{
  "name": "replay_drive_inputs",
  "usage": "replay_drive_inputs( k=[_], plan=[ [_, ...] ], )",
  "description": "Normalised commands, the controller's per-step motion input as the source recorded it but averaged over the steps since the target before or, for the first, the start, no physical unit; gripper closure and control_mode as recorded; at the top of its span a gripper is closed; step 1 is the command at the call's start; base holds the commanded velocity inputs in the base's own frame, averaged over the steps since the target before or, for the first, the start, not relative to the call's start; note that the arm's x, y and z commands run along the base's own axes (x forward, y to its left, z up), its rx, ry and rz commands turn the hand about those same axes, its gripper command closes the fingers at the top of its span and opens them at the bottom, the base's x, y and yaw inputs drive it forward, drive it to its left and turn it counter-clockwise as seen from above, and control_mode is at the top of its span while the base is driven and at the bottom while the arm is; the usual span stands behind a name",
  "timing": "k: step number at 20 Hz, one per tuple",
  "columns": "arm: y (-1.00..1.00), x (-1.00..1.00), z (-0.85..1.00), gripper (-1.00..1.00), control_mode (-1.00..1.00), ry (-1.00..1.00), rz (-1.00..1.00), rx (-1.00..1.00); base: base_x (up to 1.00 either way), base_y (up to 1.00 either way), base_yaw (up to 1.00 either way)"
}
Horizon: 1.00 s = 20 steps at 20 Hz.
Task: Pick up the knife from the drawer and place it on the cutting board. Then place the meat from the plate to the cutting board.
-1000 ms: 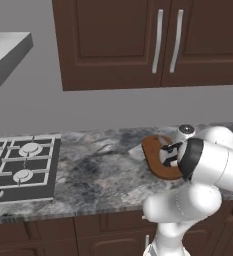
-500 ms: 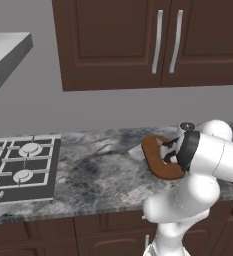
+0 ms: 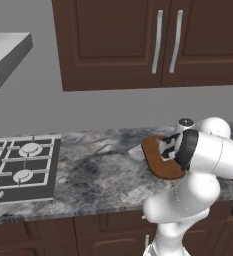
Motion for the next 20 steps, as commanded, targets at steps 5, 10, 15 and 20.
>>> replay_drive_inputs(
  k=[5, 10, 15, 20],
  plan=[
    [0.00, -0.07, 0.35, -1.00, -1.00, 0.00, 0.00, 0.00, 0.00, 0.00, 0.00],
    [-0.08, -0.18, 0.55, -1.00, -1.00, 0.07, 0.00, 0.00, 0.00, 0.00, 0.00],
    [-0.12, -0.05, 0.32, -1.00, -1.00, 0.32, -0.10, 0.00, 0.00, 0.00, 0.00],
    [-0.44, -0.06, 0.12, -1.00, -1.00, 0.27, -0.24, 0.00, 0.00, 0.00, 0.00]
  ],
)
